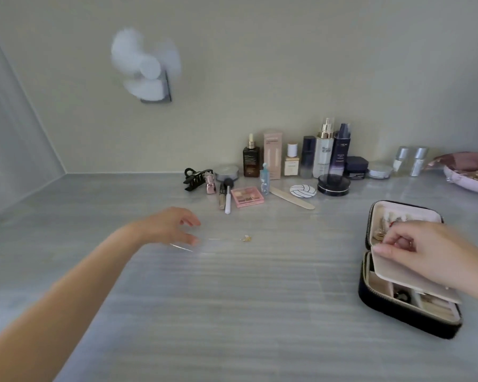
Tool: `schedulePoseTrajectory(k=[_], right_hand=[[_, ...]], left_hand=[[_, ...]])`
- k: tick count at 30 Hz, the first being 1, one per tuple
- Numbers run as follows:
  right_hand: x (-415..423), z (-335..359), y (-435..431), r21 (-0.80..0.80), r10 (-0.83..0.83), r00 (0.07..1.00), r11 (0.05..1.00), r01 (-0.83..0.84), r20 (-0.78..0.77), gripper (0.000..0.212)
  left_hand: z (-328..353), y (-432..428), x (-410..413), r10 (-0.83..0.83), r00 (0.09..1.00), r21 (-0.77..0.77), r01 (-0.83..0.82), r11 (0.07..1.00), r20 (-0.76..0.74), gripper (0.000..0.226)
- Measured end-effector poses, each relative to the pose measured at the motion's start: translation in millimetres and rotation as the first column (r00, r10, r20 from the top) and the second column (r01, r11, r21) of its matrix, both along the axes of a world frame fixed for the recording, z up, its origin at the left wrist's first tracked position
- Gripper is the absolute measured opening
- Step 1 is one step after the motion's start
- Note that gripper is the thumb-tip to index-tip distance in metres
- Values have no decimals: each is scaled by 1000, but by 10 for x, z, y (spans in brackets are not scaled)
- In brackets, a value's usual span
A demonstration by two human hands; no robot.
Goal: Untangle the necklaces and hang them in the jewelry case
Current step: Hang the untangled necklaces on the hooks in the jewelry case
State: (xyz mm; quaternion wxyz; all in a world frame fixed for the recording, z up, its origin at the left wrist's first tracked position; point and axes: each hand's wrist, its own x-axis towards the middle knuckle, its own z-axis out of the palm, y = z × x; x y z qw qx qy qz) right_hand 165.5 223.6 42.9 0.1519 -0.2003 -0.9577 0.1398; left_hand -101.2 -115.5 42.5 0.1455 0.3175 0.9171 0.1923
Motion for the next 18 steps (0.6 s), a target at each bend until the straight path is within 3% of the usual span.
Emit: schedulePoseTrajectory(k=[5,10,14,16,18], right_hand=[[-142,45,-176,15,47,998,999,-46,-35,25],[-209,99,-284,59,56,996,997,-52,-69,25],[-193,105,-311,50,62,995,997,-58,-79,24],[-182,98,-342,41,66,994,997,-63,-92,23],[-162,86,-375,27,75,991,997,-73,-106,22]], left_hand=[[-125,-299,-120,5,999,-82,-8,997,-36,44],[-242,-273,-129,-58,988,-28,54,998,-145,19],[-281,-226,-61,-74,978,-55,65,996,-194,14],[-263,-161,10,-63,985,6,64,998,-161,7],[-197,-47,101,-30,997,152,39,988,-65,15]])
